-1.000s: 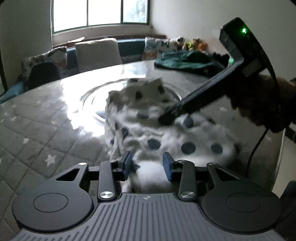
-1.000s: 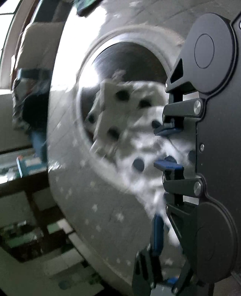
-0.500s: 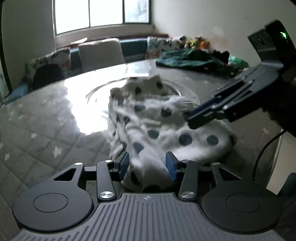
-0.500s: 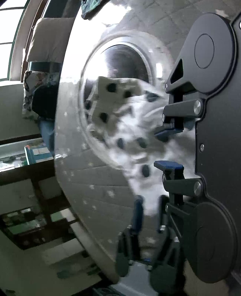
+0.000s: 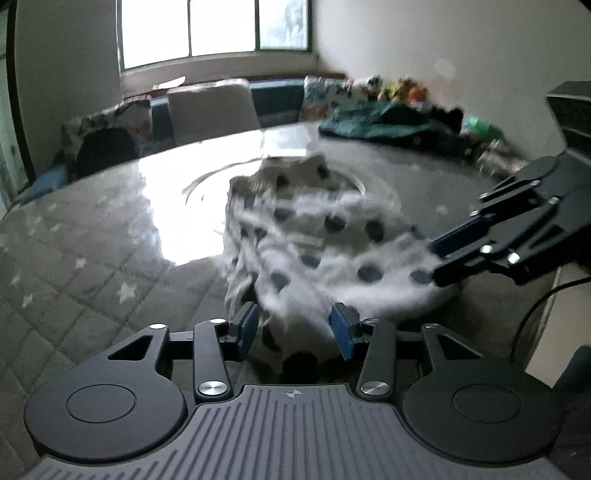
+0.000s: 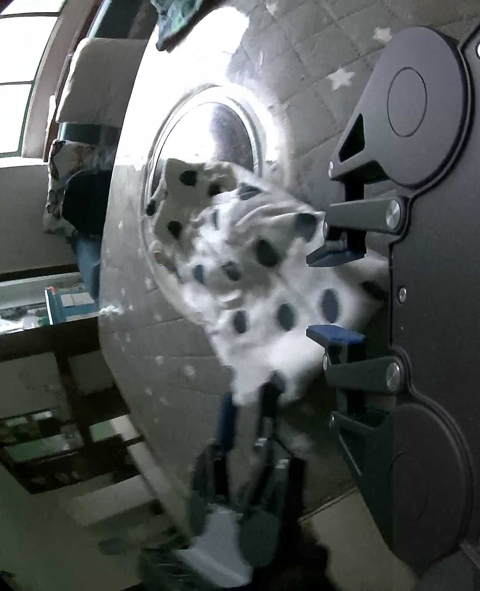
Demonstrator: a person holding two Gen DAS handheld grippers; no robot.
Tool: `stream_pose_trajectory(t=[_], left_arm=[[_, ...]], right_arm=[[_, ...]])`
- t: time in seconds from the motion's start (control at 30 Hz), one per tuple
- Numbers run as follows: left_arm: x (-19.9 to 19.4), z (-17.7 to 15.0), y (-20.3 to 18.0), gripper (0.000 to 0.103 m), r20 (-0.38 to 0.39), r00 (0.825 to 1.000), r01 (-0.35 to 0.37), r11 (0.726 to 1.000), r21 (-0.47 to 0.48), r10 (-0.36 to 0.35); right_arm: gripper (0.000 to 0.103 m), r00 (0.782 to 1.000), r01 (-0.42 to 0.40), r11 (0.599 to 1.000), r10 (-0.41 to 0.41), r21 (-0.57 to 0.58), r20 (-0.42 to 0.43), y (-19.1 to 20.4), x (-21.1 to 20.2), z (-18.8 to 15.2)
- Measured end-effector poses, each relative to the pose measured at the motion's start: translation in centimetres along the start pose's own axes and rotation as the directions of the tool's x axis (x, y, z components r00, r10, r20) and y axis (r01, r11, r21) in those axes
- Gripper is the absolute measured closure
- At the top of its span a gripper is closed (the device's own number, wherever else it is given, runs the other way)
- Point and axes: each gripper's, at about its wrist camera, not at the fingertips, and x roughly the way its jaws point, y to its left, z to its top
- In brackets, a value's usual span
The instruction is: Fold clothes
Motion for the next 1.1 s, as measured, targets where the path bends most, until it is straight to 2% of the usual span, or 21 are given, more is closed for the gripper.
stream_pose_trajectory(t=[0.1, 0.4, 0.63, 0.87, 0.97, 1.1], left_arm=[[0.0, -0.2, 0.2, 0.056, -0.005, 1.0, 0.0, 1.0, -0.015, 0.0], [-0.9, -0.2, -0.2, 0.053, 0.006, 0.999, -0.036, 0.999, 0.011, 0.036], [-2.2, 0.9, -0.5, 0.053, 0.046, 0.997, -0.054, 0.998, 0.017, 0.054], [-2.0, 2.4, -1.0, 0.053, 0.097, 0.995, -0.04, 0.999, 0.012, 0.038], [-0.7, 2.5, -1.3, 0.054, 0.084, 0.996, -0.022, 1.0, 0.02, 0.02], [1.5, 2.0, -0.8, 0.059, -0.003, 1.0, -0.028, 1.0, -0.001, 0.028]], right_arm=[[0.065, 0.999, 0.047, 0.999, -0.047, -0.001, -0.026, -0.2, 0.8, -1.1], [0.064, 0.999, 0.048, 0.998, -0.048, 0.029, -0.026, -0.5, 0.3, -1.0], [0.063, 0.992, 0.068, 0.998, -0.069, 0.015, 0.101, -0.6, -1.8, 2.0], [0.063, 0.99, 0.041, 0.998, -0.046, 0.038, 0.134, -1.2, 0.8, 4.0], [0.062, 0.994, -0.002, 0.995, -0.009, 0.102, 0.105, -2.0, 2.5, 4.1], [0.057, 0.997, 0.04, 0.99, -0.048, 0.138, 0.056, -3.0, 4.0, 3.4]])
